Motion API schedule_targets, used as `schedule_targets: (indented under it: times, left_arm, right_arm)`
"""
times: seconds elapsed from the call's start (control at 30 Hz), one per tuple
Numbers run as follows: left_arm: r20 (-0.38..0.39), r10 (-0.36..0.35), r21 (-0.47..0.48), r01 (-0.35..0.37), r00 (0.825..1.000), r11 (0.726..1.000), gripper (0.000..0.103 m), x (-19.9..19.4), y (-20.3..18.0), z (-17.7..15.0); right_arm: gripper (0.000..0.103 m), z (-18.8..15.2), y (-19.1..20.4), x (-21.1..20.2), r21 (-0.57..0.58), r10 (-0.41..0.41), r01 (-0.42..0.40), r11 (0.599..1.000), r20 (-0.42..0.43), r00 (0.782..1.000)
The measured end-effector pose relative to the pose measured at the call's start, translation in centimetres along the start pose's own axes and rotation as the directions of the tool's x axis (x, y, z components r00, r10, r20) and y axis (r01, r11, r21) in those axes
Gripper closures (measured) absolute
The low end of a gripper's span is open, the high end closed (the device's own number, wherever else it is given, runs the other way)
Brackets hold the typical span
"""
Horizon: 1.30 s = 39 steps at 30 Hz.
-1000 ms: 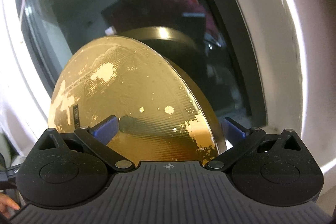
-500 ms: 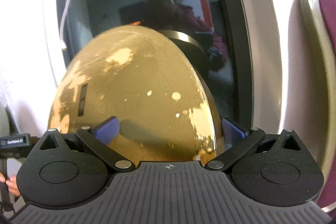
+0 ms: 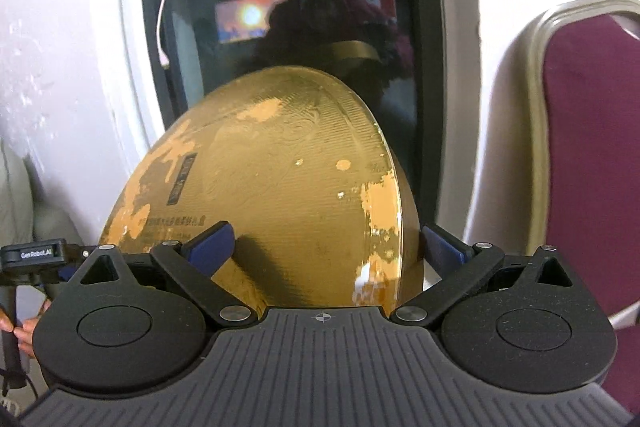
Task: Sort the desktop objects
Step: 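Close both grippers on the gold lid's rim and lift it, then carry the gold lid with both grippers over the fruit-filled box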
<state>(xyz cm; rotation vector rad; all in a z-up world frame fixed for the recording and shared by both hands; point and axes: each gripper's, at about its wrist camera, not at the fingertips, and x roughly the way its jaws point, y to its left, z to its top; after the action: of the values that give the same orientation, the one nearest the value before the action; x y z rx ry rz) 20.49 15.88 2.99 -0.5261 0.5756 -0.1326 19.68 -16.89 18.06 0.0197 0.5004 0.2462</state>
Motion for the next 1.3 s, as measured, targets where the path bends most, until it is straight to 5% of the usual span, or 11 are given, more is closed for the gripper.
schedule_targets:
  times: [0.53, 0.9, 1.3]
  left_arm:
    - [-0.140, -0.059, 0.004, 0.061, 0.988, 0.998, 0.002, -3.8, -5.2, -5.9]
    - [-0.236, -0.065, -0.040, 0.057, 0.970, 0.998, 0.002, -7.5, -8.0, -12.0]
    - [-0.268, -0.069, -0.030, 0.064, 0.961, 0.998, 0.002, -11.0, -10.1, -14.9]
  right_arm:
    - [0.001, 0.1, 0.5, -11.2, 0.030, -0.164, 0.170, 0.985, -0.144, 0.976]
    - [0.001, -3.0, -1.8, -19.2, 0.022, -0.202, 0.212, 0.977, -0.222, 0.954]
    - [0.001, -5.0, -2.3, -25.1, 0.055, -0.235, 0.258, 0.965, -0.264, 0.936]
